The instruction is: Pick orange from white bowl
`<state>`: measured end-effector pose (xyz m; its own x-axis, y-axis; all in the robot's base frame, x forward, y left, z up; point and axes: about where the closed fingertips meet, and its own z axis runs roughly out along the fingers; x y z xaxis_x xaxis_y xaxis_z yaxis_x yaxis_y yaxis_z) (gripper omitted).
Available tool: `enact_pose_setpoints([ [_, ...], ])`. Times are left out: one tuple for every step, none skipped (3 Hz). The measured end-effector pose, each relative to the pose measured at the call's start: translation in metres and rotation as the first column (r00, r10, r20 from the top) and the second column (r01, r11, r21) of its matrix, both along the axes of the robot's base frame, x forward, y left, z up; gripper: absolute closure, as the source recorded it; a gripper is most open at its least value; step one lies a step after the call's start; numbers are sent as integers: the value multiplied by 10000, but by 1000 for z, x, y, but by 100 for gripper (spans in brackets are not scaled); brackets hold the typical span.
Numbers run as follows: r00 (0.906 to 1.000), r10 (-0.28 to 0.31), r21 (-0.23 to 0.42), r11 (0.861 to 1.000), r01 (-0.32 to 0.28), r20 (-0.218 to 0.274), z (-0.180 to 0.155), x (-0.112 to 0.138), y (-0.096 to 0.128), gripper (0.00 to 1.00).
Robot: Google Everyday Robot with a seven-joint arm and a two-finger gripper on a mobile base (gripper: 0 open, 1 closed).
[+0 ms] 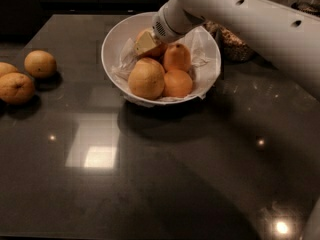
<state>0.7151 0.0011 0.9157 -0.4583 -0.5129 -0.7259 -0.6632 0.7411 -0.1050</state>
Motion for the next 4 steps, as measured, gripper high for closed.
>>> enact_pose_setpoints([
  [10000,0,0,10000,0,0,0,0,0,100],
  [10000,1,0,10000,-1,0,0,0,0,100],
  [9992,390,146,9991,-391,77,4,-2,0,100],
  [9928,1119,344,9930,-1134,417,26,-11,-5,100],
])
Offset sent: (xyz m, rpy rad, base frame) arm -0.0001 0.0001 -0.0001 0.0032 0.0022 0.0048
